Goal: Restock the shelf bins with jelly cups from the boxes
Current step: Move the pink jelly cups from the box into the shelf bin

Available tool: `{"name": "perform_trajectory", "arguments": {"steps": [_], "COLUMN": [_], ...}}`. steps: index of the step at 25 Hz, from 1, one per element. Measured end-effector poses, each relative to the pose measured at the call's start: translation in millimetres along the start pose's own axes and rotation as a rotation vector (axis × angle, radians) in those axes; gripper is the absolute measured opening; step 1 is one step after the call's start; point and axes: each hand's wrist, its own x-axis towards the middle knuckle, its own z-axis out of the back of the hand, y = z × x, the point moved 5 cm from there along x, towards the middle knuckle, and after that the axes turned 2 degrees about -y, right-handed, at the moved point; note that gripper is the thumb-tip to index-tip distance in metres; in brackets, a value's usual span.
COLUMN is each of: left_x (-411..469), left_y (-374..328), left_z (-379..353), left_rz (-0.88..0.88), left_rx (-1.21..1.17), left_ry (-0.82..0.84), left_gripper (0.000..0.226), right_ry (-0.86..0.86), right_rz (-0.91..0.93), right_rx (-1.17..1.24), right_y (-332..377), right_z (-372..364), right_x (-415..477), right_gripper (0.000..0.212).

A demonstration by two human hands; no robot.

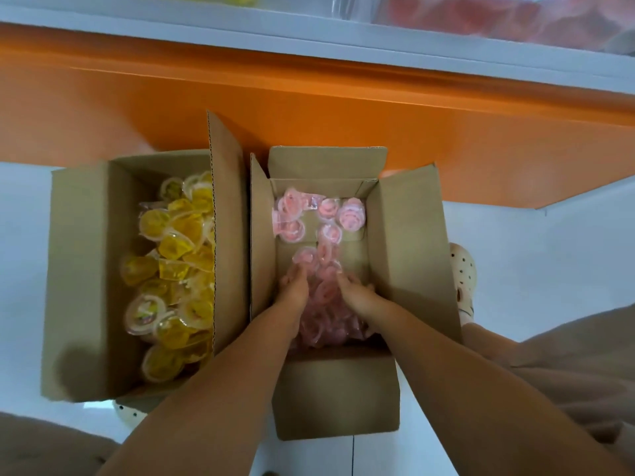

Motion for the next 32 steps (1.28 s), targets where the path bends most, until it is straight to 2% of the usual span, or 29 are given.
{"name": "perform_trajectory", "arguments": {"steps": [1,2,5,6,9,12,14,17,20,23,26,28,32], "left_x": [-6.7,-15.4,-31.5,-28.5,-24.7,-19.5,-25.3,-16.8,-7.9,-11.3,-12.9,-19.5,-25.4], "left_y": [-0.1,-3.1,-9.9,-8.6,-8.8,-5.2,-4.4,-4.1,-1.3,-2.2,-2.1,-6.0,-9.7], "left_z": [0.2,-0.6,0.0,-0.2,-1.0,-2.6,-2.2,-0.2,-0.9,-0.6,-1.1,2.5,6.5], "left_rz": [0.049,0.073,0.062,0.076,0.064,0.080,0.107,0.111,0.104,0.097,0.109,0.103,0.094], "left_rx": [0.027,0.038,0.063,0.079,0.105,0.179,0.227,0.230,0.210,0.217,0.217,0.214,0.218], "left_ry": [0.049,0.094,0.174,0.182,0.172,0.165,0.177,0.185,0.205,0.207,0.212,0.174,0.161], "left_gripper": [0.097,0.099,0.073,0.071,0.072,0.076,0.078,0.078,0.080,0.068,0.070,0.061,0.057], "right_ry": [0.030,0.061,0.125,0.146,0.180,0.249,0.250,0.241,0.257,0.242,0.260,0.292,0.456], "right_rz": [-0.014,-0.035,-0.078,-0.079,-0.050,0.008,-0.011,-0.103,-0.100,-0.092,-0.045,-0.003,0.022], "right_rx": [0.051,0.104,0.256,0.278,0.272,0.403,0.444,0.518,0.564,0.580,0.494,0.463,0.651], "right_y": [-1.5,-3.4,-11.9,-14.8,-21.5,-18.8,-23.2,-37.1,-43.7,-40.2,-38.5,-39.4,-31.9], "right_z": [3.5,5.4,9.7,9.9,1.4,-18.6,-18.1,-9.9,-11.5,-11.7,-15.6,-24.8,-32.2], "right_x": [-3.3,-6.4,-5.3,-3.6,3.1,5.3,4.3,4.7,8.7,12.5,9.7,12.8,3.1], "right_gripper": [0.065,0.068,0.066,0.069,0.069,0.070,0.073,0.060,0.061,0.062,0.067,0.071,0.078]}}
